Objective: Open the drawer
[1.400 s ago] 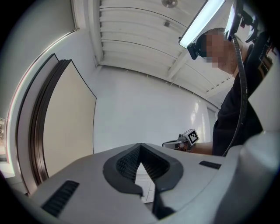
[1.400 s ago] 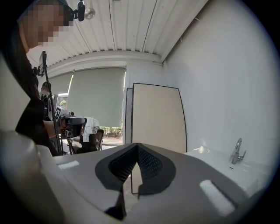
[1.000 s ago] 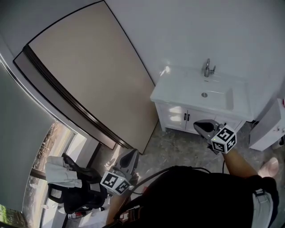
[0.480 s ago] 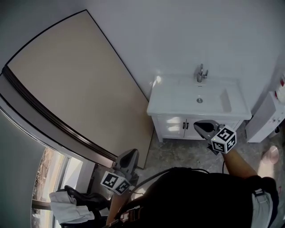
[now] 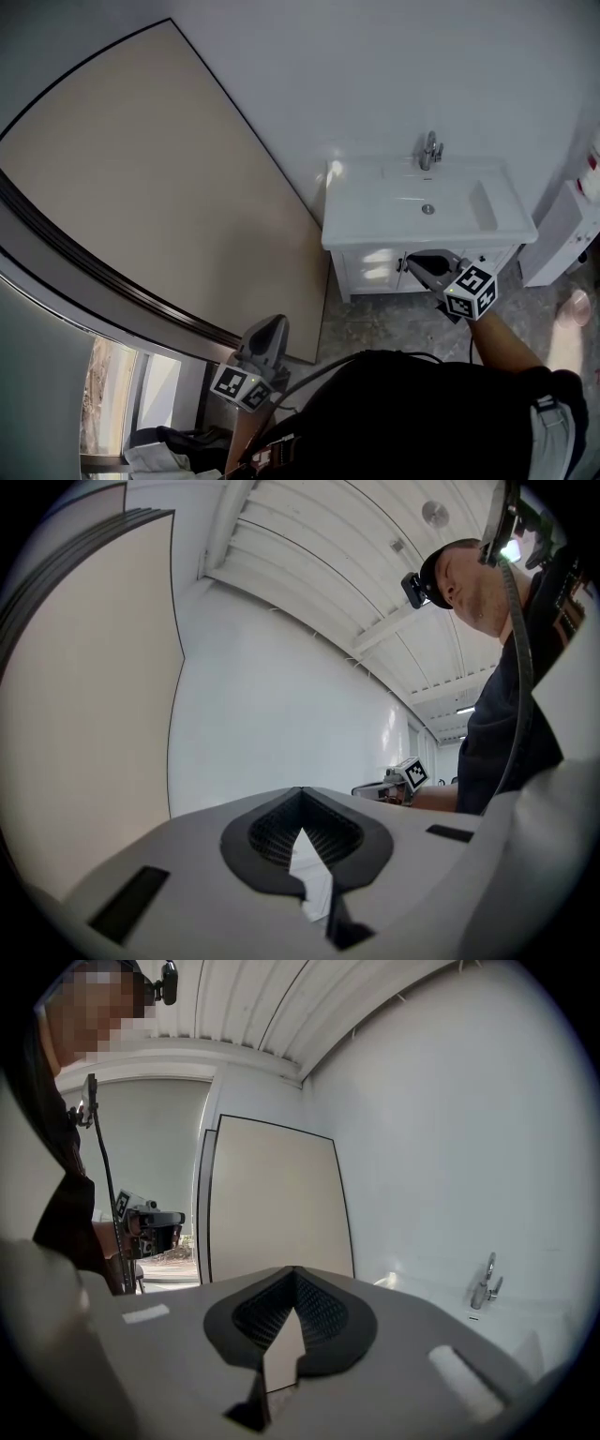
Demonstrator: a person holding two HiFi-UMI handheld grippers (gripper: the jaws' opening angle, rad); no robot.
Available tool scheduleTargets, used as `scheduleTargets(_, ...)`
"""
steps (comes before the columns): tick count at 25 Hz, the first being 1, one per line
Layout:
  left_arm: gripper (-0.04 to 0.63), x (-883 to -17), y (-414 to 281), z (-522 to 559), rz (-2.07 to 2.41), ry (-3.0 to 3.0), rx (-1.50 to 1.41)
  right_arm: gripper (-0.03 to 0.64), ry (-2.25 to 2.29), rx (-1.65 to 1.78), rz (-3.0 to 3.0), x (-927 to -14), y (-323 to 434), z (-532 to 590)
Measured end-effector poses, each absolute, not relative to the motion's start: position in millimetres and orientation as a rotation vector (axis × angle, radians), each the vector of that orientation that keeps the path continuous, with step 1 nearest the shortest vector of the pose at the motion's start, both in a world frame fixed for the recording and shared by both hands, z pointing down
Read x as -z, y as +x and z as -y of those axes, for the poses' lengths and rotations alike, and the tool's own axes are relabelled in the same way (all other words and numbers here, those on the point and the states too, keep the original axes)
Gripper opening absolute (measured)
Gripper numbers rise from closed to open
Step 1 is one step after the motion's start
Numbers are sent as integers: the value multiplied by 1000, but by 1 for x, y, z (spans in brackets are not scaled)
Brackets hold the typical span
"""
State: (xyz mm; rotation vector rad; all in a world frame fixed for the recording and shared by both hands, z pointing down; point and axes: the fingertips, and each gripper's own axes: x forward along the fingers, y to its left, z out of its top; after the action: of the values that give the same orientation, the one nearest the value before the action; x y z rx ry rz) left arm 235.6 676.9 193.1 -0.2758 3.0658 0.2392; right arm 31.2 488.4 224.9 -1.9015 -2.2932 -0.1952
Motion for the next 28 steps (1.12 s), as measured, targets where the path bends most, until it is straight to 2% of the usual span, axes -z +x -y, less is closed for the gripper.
scheduleTargets(8,2,-211,194,-705,-3079,-258,-294,-3,-1898,194,2267,-238,-11,-516)
scheduleTargets(28,2,-190,-43,-679,-3103,-175,-256,-3,-2035,218,2195,-225,-250,-524)
